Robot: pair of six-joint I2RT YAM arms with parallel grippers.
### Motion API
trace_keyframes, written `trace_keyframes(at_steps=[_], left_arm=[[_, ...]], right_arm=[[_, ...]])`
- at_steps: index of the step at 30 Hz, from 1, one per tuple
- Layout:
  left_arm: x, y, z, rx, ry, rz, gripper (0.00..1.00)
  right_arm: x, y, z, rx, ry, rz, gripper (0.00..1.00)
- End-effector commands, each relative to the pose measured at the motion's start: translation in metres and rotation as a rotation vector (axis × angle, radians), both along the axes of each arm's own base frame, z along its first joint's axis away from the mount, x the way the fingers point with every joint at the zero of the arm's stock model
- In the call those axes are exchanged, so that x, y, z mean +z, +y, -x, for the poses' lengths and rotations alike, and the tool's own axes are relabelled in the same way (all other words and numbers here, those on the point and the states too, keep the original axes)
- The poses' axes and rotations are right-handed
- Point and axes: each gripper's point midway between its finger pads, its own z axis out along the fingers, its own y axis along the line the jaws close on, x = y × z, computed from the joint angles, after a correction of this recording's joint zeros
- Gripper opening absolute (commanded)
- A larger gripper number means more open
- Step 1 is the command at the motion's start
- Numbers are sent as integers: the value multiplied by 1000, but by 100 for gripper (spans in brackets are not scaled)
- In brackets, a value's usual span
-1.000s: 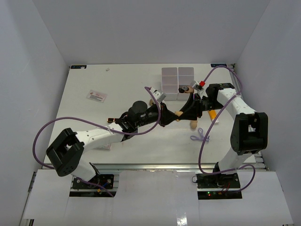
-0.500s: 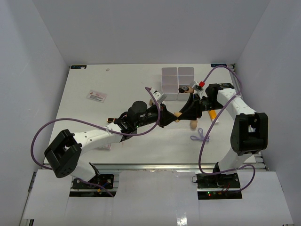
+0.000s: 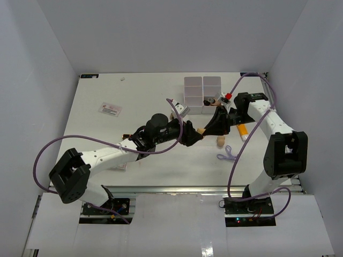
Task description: Organize the makeup
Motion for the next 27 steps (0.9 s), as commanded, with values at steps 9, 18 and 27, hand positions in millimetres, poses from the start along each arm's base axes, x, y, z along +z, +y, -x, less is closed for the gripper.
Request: trace_keyframes(at_steps=[9, 18, 27], left_arm=[[91, 43, 9, 52, -198, -29, 90], [58, 139, -42, 376, -224, -291, 98], [-17, 182, -63, 444, -96, -416, 98]], right_arm=[[5, 0, -31, -109, -152, 192, 10], [2, 4, -138, -478, -549, 543, 8], [-15, 27, -228, -577, -756, 776, 9]])
